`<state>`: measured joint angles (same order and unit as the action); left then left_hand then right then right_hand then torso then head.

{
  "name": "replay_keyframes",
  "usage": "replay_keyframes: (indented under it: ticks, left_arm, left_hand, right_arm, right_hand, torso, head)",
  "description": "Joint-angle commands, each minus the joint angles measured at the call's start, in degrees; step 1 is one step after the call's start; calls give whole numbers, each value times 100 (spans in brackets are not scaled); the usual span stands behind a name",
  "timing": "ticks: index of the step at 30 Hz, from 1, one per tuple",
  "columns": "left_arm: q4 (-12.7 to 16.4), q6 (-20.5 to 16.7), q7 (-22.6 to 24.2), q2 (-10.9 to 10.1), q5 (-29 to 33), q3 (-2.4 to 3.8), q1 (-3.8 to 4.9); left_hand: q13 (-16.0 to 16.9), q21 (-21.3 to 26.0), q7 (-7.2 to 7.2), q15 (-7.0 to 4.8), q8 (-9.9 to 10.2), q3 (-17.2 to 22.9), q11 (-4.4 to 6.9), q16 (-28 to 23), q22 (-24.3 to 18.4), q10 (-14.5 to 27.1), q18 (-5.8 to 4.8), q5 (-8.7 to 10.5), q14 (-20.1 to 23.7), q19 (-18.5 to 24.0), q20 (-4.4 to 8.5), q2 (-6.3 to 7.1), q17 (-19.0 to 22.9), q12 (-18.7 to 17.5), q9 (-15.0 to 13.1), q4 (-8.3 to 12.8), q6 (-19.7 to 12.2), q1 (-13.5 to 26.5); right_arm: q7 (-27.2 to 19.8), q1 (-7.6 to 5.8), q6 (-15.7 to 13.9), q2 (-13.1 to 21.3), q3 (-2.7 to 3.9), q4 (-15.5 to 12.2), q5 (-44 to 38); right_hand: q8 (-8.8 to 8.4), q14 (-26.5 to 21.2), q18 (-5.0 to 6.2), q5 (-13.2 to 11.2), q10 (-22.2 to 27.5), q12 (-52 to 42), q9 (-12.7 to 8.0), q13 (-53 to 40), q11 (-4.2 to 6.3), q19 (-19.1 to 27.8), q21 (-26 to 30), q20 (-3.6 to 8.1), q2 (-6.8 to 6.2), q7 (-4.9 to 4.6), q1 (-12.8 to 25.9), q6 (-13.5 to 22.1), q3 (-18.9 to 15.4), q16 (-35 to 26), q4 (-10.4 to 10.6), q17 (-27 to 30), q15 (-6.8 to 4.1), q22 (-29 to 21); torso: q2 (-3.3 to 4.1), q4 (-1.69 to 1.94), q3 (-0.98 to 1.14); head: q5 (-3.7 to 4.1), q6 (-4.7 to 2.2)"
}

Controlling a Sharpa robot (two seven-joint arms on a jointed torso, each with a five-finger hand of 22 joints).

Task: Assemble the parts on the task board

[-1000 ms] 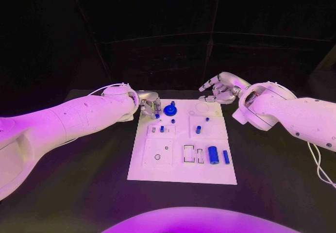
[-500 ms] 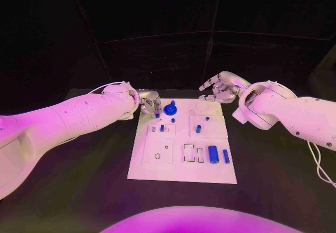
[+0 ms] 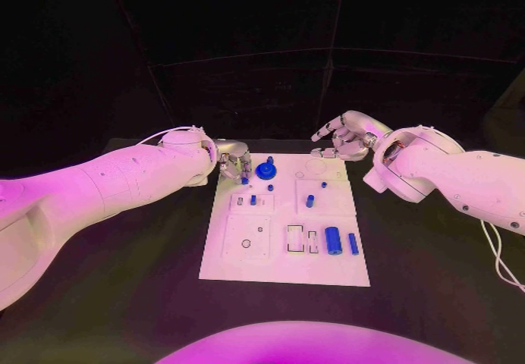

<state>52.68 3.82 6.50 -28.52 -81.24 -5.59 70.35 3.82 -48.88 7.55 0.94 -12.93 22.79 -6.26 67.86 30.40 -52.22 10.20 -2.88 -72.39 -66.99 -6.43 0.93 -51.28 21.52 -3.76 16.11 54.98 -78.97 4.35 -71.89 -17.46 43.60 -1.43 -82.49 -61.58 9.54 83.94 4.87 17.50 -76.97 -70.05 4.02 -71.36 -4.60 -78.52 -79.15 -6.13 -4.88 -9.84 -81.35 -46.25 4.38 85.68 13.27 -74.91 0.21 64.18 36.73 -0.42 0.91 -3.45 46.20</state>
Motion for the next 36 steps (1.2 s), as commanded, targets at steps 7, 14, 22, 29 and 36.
replay_keyframes:
  ticks: [7,14,22,29,36]
  left_arm:
    - [-8,106,21,-32,-140,-32,-105]
    - [-14,-16,56,-62,-140,-34,-141]
    - [21,-128,90,-113,-138,-35,-157]
    - [56,-151,51,-133,-137,-35,-162]
    - [106,-362,137,-186,-71,-35,-166]
  left_hand:
    - [26,-49,10,18,35,-2,6,97,29,-112,32,18,-51,35,-15,33,-67,86,-7,-32,144,160]
    - [32,-22,19,46,123,-233,0,134,13,-61,25,18,-71,39,-50,196,-83,108,6,-168,115,489]
    - [55,33,19,46,207,-443,16,165,-25,-14,34,16,-89,15,-66,272,-91,177,3,-267,101,666]
    - [71,63,24,42,255,-544,22,202,-48,18,35,16,-114,-10,-65,282,-128,228,2,-298,96,691]
    - [94,102,44,39,349,-691,26,248,-80,91,35,15,-141,-61,-62,268,-158,315,5,-342,54,692]
  right_arm:
    - [-8,-11,24,6,4,-15,-14]
    - [-7,-11,23,14,4,-17,-14]
    - [-7,-11,23,16,4,-15,-14]
    - [-7,-11,25,16,4,-13,-14]
    - [-6,-11,27,23,4,-13,-14]
  right_hand:
    - [22,409,8,23,6,-26,-7,-13,5,35,33,7,67,5,14,-30,-18,-30,-25,-645,-18,-1]
    - [22,409,8,23,6,-26,-7,-13,5,35,33,7,67,5,14,-30,-18,-30,-25,-645,-18,-1]
    - [22,409,8,23,6,-26,-7,-13,5,35,33,7,67,5,14,-30,-18,-30,-25,-645,-18,-1]
    - [22,409,8,23,6,-26,-7,-13,5,35,33,7,67,5,14,-30,-18,-30,-25,-645,-18,-1]
    - [22,409,8,23,6,-26,-7,-13,5,35,33,7,67,5,14,-30,-18,-30,-25,-645,-18,-1]
  torso:
    - [1,2,-1]
    - [-2,2,1]
    - [0,4,3]
    - [0,3,2]
    - [2,5,0]
  head:
    - [-14,2]
    - [-17,3]
    - [-15,-2]
    - [-25,-5]
    - [-17,-7]
